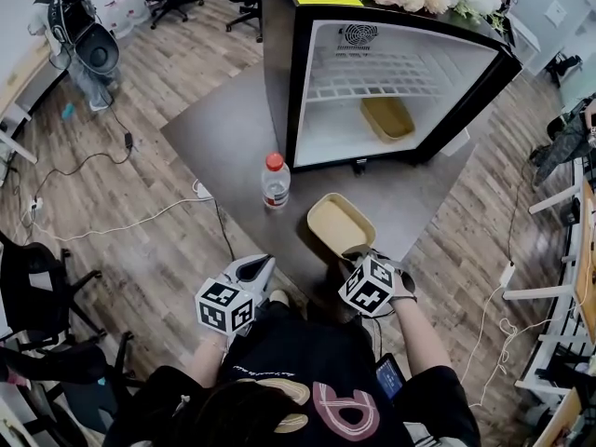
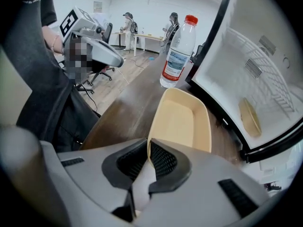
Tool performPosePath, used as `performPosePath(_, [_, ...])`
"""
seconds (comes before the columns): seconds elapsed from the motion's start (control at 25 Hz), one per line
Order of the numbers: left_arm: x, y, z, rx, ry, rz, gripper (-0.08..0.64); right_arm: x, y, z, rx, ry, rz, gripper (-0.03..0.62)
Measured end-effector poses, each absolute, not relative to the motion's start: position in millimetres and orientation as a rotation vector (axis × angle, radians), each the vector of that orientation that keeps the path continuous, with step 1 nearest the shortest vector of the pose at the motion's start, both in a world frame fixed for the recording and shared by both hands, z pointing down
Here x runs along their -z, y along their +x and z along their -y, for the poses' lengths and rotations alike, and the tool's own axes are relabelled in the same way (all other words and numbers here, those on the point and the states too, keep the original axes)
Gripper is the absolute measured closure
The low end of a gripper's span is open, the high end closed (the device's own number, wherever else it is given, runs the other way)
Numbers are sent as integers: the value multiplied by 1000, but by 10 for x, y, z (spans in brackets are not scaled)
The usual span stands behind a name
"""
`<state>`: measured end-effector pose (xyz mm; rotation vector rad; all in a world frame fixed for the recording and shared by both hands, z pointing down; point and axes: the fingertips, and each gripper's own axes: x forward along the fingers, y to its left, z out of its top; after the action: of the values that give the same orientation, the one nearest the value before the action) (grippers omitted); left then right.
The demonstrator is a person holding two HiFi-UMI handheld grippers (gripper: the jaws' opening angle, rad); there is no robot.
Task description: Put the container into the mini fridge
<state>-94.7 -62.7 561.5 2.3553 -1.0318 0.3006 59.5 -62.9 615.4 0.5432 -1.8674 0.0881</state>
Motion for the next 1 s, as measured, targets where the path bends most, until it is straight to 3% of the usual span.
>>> performPosePath(1.0, [-5661, -940, 734, -280, 2334, 1023, 551, -5376, 676, 1597, -38, 716, 1855, 565])
